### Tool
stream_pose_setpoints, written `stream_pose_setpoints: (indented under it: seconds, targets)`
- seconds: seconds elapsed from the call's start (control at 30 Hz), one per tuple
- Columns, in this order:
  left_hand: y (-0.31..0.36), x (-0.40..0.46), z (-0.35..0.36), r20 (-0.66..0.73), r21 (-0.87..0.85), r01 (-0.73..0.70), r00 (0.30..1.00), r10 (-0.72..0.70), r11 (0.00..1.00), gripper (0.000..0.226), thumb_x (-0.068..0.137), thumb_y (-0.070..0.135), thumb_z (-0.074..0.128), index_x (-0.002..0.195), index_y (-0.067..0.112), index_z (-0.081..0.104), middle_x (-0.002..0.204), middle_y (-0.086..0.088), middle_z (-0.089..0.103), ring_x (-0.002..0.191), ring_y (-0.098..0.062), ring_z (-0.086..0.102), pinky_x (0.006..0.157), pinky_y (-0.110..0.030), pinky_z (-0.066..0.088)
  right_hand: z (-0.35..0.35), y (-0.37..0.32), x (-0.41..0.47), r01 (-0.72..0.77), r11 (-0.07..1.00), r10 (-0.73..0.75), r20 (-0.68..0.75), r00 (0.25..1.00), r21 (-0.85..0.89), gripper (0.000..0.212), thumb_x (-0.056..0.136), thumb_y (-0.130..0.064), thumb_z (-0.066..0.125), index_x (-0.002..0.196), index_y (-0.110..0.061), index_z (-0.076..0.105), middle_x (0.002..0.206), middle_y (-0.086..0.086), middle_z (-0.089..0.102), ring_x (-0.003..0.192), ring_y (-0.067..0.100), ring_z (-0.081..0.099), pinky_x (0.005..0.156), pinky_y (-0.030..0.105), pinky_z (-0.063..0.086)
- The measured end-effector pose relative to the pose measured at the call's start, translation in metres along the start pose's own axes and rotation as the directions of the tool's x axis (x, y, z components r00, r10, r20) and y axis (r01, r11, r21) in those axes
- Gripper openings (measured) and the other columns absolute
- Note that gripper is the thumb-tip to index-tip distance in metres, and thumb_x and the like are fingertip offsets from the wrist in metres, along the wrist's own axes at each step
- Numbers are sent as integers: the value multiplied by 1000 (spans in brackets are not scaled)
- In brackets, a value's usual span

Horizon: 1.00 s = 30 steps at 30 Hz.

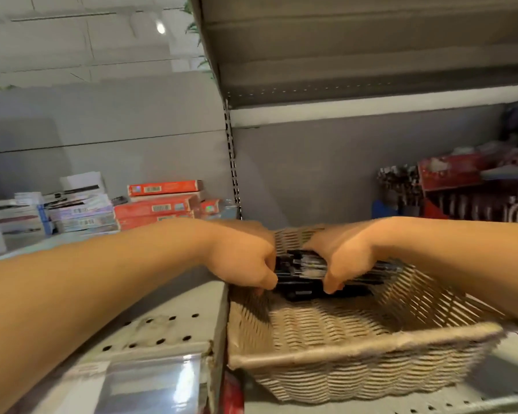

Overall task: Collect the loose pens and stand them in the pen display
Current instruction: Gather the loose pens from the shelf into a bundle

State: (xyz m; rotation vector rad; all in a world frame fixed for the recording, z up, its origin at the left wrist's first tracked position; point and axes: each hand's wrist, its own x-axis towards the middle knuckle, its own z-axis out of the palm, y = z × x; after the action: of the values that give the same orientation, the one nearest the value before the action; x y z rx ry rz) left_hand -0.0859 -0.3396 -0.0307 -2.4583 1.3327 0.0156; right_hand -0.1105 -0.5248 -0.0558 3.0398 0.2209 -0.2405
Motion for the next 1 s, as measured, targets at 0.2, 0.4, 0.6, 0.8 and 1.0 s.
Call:
stream_pose_setpoints:
  seconds: [0.2, 0.4, 0.6, 0.8, 1.0]
  targets:
    - [-9, 0, -2, 51, -114, 27, 998, -22, 993, 28, 92, 35, 56, 71, 27, 74, 70, 15, 65, 76, -5, 59, 77, -28, 49, 11, -8, 16, 62, 994, -48, 145, 988, -93, 38, 83, -25, 80, 118, -15, 68, 107, 4, 75, 97, 22, 67, 66, 26, 45]
    - [-1, 0, 0, 74, -148, 24, 997, -13, 989, 29, 95, 36, 55, 81, 24, 78, 80, 12, 70, 81, -7, 62, 83, -29, 52, 22, -23, 24, 124, 979, -90, 206, 974, -161, 56, 87, -31, 78, 137, -17, 55, 127, 5, 65, 104, 20, 58, 89, 32, 46]
    - [-6, -7, -2, 74, -205, -10, 997, 26, 979, 35, 99, 42, 53, 83, 21, 76, 80, 8, 68, 75, -6, 59, 75, -25, 48, 24, -26, 20, 160, 971, -128, 180, 975, -179, 68, 85, -36, 79, 144, -19, 48, 126, 1, 61, 100, 16, 53, 85, 29, 42]
    - [-21, -23, -11, -109, -140, 2, 994, -18, 990, 43, 97, 53, 47, 69, 27, 65, 63, 15, 59, 64, -3, 52, 62, -27, 39, 23, -23, 9, 187, 976, -159, 219, 963, -112, 81, 80, -46, 82, 148, -23, 45, 137, -2, 56, 109, 10, 47, 96, 29, 41]
    - [-49, -35, -15, -266, -248, 106, 948, -173, 963, 32, 93, 48, 52, 97, 24, 72, 95, 5, 72, 92, -16, 65, 87, -38, 53, 14, -25, 5, 134, 991, -125, 225, 966, -25, 95, 80, -47, 83, 157, -28, 31, 151, -5, 48, 124, 12, 50, 103, 27, 41]
